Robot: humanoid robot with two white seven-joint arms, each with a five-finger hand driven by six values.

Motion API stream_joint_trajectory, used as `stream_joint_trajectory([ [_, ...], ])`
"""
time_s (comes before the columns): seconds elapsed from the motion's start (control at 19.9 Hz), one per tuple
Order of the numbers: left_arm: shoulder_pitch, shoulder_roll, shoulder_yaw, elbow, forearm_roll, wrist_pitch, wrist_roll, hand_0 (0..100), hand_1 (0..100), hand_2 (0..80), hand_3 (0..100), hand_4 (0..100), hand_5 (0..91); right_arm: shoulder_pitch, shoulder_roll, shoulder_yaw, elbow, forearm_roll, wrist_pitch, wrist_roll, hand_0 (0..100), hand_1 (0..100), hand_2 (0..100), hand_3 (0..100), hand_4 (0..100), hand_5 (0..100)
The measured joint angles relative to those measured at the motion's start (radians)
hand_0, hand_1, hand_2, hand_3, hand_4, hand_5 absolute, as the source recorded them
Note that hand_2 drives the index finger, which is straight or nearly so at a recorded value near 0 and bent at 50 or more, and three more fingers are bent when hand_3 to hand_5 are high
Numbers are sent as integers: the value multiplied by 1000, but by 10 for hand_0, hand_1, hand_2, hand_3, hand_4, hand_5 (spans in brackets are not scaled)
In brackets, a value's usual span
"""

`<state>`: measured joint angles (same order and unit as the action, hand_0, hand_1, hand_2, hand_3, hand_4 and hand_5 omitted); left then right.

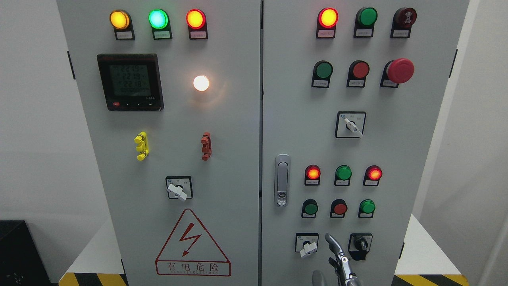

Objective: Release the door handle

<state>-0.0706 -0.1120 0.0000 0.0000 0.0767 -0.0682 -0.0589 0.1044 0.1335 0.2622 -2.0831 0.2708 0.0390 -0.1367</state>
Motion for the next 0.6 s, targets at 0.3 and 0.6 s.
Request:
stream_joint_trajectory([
  [0.3,0,0,0,0,0,0,0,0,0,25,85,12,0,-17,1,-2,0,49,0,0,419,290,0,491,523,494],
  [0.6,0,0,0,0,0,0,0,0,0,25,84,12,0,-40,1,-13,4,267,1,-5,476,320,0,893,865,904],
])
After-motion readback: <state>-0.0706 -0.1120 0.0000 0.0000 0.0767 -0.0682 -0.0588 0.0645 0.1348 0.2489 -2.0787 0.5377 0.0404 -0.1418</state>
